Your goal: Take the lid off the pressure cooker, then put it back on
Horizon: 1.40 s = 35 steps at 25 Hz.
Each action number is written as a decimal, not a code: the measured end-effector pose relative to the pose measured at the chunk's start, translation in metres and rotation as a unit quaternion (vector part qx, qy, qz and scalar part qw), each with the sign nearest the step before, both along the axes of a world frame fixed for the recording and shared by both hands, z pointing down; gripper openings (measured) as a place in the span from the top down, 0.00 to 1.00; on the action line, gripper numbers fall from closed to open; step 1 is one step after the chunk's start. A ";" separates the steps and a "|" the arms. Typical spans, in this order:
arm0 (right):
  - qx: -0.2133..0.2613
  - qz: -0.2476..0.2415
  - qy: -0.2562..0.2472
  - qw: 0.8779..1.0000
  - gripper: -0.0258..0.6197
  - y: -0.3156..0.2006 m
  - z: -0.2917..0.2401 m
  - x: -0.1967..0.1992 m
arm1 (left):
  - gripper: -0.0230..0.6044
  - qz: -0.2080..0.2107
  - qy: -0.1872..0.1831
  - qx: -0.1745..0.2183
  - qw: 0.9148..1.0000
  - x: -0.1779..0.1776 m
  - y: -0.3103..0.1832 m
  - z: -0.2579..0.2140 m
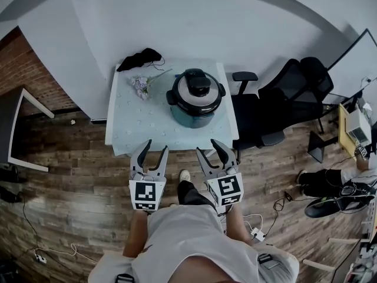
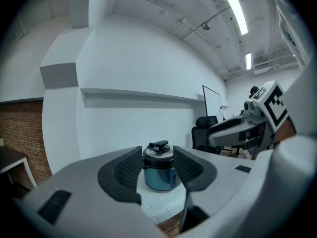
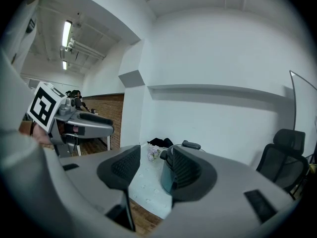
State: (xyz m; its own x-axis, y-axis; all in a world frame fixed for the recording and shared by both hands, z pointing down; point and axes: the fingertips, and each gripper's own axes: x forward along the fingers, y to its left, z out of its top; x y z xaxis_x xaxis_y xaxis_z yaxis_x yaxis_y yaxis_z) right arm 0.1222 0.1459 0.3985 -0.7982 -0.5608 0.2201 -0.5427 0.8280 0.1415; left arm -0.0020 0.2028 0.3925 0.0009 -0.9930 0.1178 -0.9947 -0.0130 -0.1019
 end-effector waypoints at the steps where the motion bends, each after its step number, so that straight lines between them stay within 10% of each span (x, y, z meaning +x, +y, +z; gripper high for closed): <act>1: 0.000 -0.002 0.000 1.000 0.64 -0.007 -0.001 -0.002 | 0.66 -0.001 0.000 0.000 1.000 -0.002 -0.006 -0.001; 35: -0.015 -0.102 -0.007 0.995 0.65 -0.212 -0.001 -0.060 | 0.64 -0.061 -0.016 -0.026 0.998 -0.028 -0.200 -0.005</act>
